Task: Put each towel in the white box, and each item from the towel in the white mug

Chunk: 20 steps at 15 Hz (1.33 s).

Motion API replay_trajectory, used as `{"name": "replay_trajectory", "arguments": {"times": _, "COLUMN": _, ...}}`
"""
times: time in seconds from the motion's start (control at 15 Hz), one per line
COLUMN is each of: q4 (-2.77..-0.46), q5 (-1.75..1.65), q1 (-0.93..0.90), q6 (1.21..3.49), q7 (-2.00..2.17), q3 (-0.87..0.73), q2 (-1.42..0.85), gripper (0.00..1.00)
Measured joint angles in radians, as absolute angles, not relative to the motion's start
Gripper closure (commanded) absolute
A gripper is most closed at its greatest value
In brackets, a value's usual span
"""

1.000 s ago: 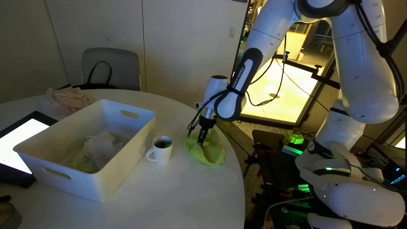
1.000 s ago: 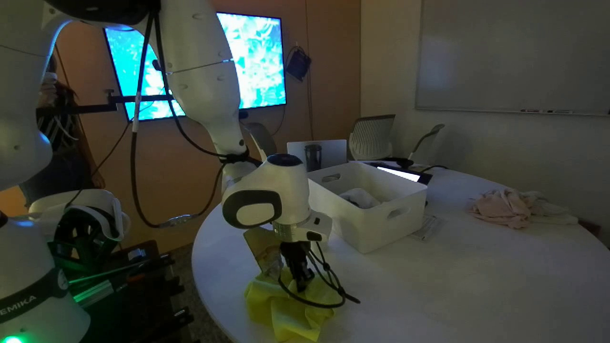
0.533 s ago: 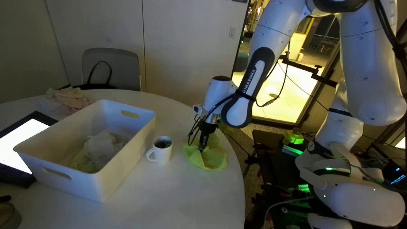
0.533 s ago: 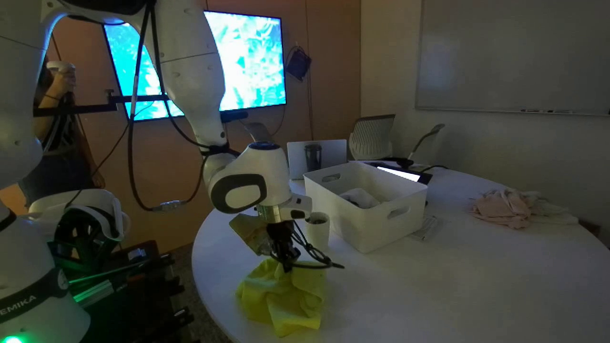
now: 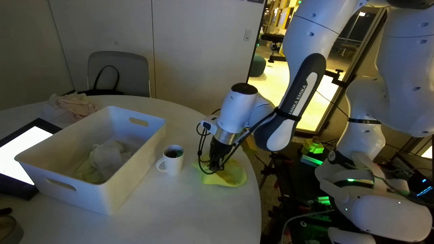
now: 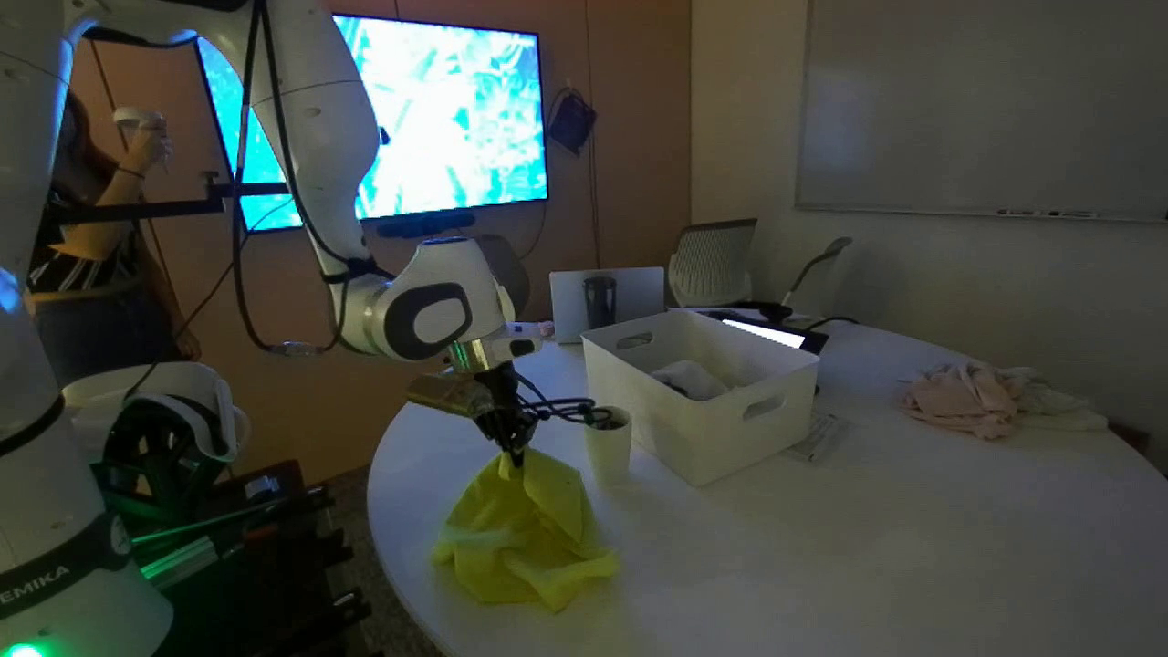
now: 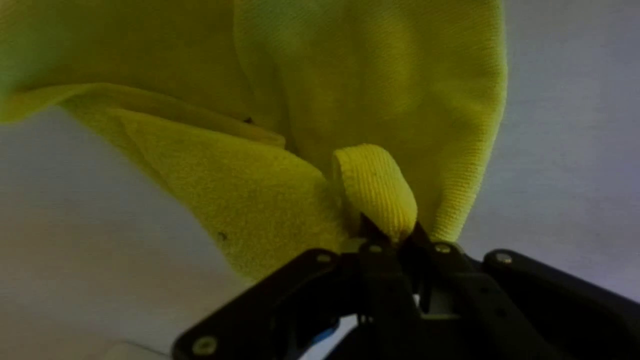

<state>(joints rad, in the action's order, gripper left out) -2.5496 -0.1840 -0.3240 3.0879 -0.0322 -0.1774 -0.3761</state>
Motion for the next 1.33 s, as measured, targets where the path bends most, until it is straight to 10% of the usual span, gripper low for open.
{"name": "replay_trajectory", "arguments": {"times": 1.33, "q4": -2.481, "q5": -0.420, "q1": -1.342, "q6": 3.055, "q7": 0.328, "q3": -0.990, "q2": -0.305, "gripper": 0.91}}
